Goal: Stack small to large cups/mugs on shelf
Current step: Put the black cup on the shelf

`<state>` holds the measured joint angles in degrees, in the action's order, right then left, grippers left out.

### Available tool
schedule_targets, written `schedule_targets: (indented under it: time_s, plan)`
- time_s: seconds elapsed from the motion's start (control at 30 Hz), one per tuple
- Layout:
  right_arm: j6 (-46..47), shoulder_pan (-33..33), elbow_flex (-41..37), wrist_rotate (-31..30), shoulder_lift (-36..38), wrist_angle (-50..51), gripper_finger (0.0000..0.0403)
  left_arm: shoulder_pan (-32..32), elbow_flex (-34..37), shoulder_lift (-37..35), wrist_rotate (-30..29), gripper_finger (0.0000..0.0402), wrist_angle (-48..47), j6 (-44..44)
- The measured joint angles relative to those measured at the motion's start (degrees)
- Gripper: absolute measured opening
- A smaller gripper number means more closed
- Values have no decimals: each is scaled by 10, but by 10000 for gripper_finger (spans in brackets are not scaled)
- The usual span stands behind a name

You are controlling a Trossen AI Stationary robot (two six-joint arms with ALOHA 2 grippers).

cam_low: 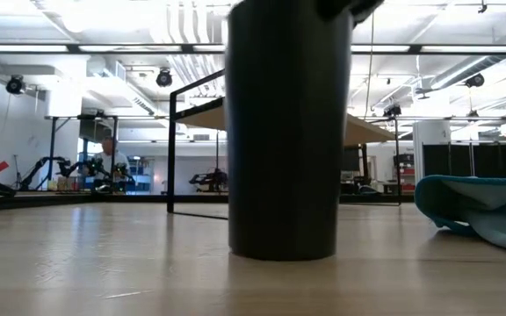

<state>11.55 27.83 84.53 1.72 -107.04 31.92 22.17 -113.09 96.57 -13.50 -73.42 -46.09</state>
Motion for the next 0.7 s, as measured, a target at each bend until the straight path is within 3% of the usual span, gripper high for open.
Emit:
schedule_targets:
  time_s: [0.27, 0.53, 0.7]
  plan:
    - [5, 0, -20, -2, 0, -9, 63, 0, 0, 0, 0, 79, 0, 0]
    - [9, 0, -17, -3, 4, -7, 11, 0, 0, 0, 0, 79, 0, 0]
    - [97, 0, -17, -1, 31, 49, 10, 0, 0, 0, 0, 79, 0, -1]
